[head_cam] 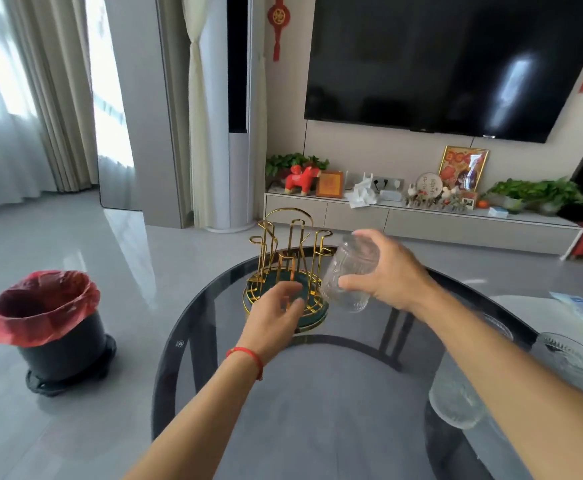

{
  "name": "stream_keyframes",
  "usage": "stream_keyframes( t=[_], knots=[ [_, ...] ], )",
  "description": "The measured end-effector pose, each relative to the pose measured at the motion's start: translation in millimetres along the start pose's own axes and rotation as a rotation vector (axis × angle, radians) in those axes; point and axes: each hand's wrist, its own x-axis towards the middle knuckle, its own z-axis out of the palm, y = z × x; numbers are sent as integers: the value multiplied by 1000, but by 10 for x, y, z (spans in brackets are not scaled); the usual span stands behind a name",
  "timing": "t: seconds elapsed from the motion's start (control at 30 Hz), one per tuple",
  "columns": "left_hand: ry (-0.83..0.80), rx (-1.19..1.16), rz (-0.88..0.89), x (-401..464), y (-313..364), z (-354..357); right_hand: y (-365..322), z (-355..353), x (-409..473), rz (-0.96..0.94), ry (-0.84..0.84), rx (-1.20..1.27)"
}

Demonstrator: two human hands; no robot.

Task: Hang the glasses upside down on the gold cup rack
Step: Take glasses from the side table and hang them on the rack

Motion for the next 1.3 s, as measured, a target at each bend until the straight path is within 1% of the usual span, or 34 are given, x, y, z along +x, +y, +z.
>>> stream_keyframes(
  t=[0.07,0.1,0.17,0.27,0.37,0.47,0.6,0.7,0.8,0.9,1.13,1.3],
  knots=[
    [-10,317,100,73,-228,53,4,-145,306,6,133,41],
    [-17,425,146,104,-304,80,1,-210,465,9,197,64],
    [-53,585,137,161,-407,134,-16,-265,793,36,283,106],
    [-142,710,69,199,-501,208,-87,-154,1232,72,309,157],
    [-178,731,66,224,-619,234,-157,45,1632,75,294,175],
    [-167,700,65,276,-682,215,-206,218,1973,93,212,236],
    [-178,702,81,306,-711,214,-206,410,2176,121,84,215],
    [-168,668,81,311,-693,203,-145,508,2222,140,7,229],
    [-101,646,123,294,-665,192,-117,591,2252,145,-80,224],
    [-53,678,164,290,-660,181,-116,648,2289,157,-153,184],
    [-35,689,167,303,-657,180,-89,649,2359,170,-378,192],
    [-38,692,200,315,-677,182,-37,677,2393,124,-476,127]
  ],
)
